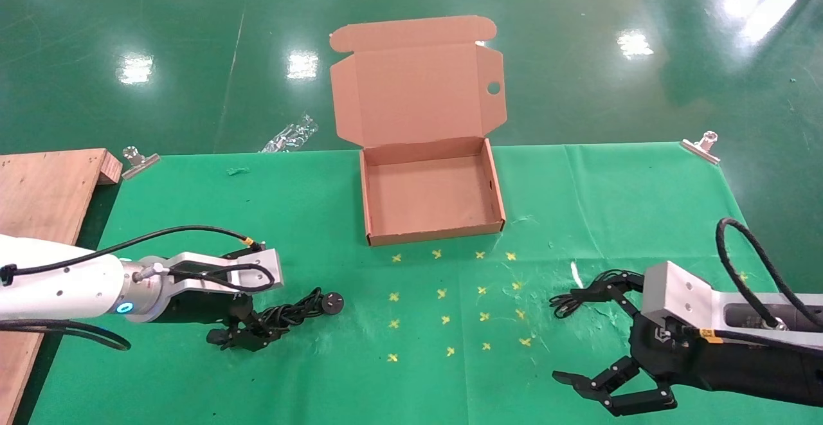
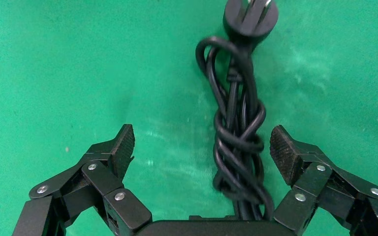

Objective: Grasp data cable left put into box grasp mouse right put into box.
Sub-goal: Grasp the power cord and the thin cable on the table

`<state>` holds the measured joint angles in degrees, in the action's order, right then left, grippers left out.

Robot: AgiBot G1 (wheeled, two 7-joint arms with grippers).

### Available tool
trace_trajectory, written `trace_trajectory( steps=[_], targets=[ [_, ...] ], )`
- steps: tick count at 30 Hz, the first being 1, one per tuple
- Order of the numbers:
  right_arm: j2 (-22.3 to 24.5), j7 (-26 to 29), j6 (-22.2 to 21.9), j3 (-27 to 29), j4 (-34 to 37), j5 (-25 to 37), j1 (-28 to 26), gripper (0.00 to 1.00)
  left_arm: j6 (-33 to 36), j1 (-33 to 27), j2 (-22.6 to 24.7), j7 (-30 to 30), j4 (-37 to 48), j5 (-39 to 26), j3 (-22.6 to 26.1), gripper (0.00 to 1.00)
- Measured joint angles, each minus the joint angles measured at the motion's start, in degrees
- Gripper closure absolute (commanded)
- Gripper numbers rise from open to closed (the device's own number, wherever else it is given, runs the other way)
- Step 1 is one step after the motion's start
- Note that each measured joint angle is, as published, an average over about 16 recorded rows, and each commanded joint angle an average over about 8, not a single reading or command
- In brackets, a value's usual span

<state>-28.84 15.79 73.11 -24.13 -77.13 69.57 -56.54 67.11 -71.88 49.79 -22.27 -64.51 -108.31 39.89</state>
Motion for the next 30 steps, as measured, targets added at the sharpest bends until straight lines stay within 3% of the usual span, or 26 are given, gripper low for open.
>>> trace_trajectory(
  steps=[7,21,29,30],
  targets=[
    [-0.75,0.82,-0.85,-1.95,-0.04,6.5,-1.73,0.0,-0.53,0.04,0.52,-0.14,1.27,-1.2,0.44,0.0],
    [-10.78,1.22,-5.6,-10.78,5.04,35.14,-11.25,0.0,-0.65,0.12,0.72,-0.73,1.3,-1.64,0.58,0.0],
    [-17.44,-1.92,-7.75,-13.52,13.71,41.81,-15.27,0.0,-0.65,0.12,0.72,-0.75,1.27,-1.65,0.58,0.0],
    [-18.09,-2.26,-7.96,-13.75,14.83,42.29,-15.65,0.0,-0.66,0.12,0.72,-0.75,1.27,-1.66,0.59,0.05]
  ],
)
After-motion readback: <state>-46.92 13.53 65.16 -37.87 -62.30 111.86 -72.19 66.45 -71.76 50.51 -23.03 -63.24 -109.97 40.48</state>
